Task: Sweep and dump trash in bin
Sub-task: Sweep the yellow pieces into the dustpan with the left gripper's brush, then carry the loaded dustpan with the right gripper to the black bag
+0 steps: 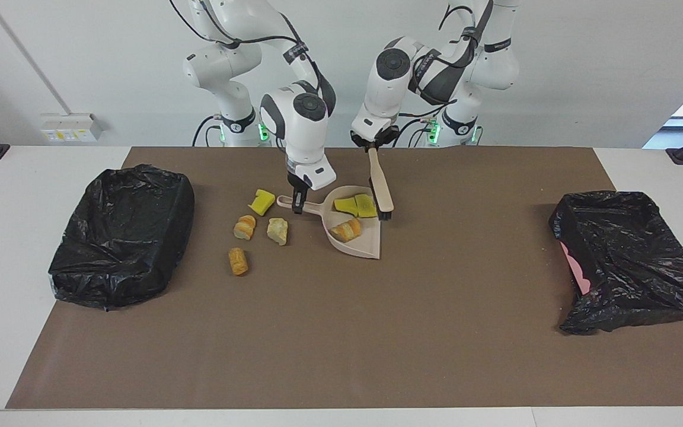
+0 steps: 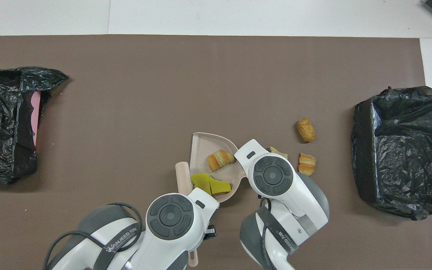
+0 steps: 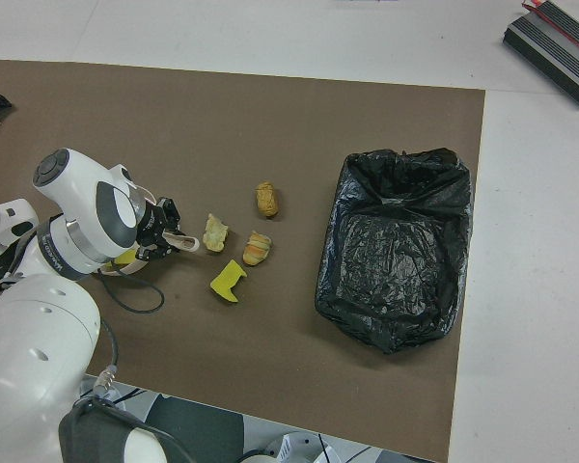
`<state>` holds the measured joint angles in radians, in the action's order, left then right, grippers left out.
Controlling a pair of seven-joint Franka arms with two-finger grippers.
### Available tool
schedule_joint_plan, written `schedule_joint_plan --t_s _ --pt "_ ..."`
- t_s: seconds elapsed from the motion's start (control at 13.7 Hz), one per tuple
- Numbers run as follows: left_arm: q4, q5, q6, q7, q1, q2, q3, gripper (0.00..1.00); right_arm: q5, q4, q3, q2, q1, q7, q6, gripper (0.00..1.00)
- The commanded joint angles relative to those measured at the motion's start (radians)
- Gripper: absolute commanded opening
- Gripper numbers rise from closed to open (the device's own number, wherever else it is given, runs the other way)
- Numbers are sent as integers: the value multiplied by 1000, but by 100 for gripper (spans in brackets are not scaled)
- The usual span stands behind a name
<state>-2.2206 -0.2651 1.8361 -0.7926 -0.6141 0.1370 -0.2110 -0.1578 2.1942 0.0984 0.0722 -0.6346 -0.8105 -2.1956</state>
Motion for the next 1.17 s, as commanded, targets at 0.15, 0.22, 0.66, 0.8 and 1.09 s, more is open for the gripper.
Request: schedule_joint_plan --t_s 0.15,0.22,0.66,0.8,1.09 --pt "-79 -17 -75 -66 -15 104 -13 0 -29 -48 3 -47 68 -21 86 0" --pt "-103 -17 -43 -83 -42 116 -14 0 -28 -50 3 -61 87 -42 102 0" --pt "-229 -17 222 -256 -306 101 -16 0 -26 -80 7 -238 269 -116 252 0" --pt "-260 -17 267 -269 -343 96 -16 0 -26 -147 9 -262 358 -188 330 0" --pt "-289 -17 354 -264 -363 50 -19 0 -29 -263 9 -288 540 -318 445 0"
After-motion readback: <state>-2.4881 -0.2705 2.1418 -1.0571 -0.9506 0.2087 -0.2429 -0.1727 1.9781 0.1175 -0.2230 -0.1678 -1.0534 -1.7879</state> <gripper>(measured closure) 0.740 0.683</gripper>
